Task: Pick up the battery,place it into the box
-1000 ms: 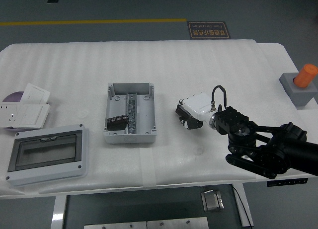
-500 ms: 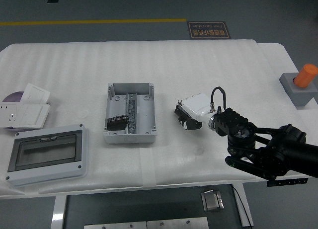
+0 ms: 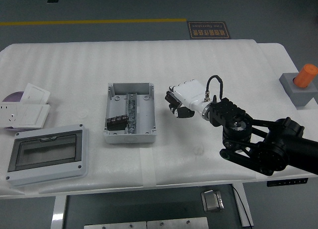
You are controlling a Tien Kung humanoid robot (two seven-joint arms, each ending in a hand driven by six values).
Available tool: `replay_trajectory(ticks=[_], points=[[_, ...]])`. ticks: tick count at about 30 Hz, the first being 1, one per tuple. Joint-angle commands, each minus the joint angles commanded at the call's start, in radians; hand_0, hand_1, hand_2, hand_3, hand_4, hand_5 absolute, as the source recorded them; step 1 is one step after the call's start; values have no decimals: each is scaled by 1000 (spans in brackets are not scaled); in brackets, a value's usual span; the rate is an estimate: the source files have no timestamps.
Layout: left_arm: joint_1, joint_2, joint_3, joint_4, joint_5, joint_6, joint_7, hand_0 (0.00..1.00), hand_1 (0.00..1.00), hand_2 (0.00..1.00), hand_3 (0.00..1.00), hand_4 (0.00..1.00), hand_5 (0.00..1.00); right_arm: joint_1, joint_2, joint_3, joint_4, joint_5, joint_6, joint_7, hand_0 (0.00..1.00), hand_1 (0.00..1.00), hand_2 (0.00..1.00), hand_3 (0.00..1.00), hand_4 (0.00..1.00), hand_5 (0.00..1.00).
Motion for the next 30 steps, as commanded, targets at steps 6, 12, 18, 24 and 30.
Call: replay_trajectory(ticks=[6,12,18,24,30], points=[[5,-1,9,2,-8,0,3,629,655,531,577,525,377,-43,45,103,65,-17,-19,-12,365,564,551,776,483,353],[7,-2,13,2,-12,0,6,629,655,530,576,525,379,-84,116,158,66,-15,-33,-13,367,569,550,776,490,362],[7,-1,18,4,-19,4,8,630,650,531,576,525,378,-92,146,141,49,-17,-9,-17,405,596,631,788,521,383],[6,-1,26,6,-26,3,11,630,651,531,576,524,379,-89,156,126,45,-18,5,-22,752,812,844,938,713,574],[4,1,31,8,-31,3,13,628,652,531,579,515,376,-92,163,110,40,-15,15,-26,965,952,997,998,850,661]])
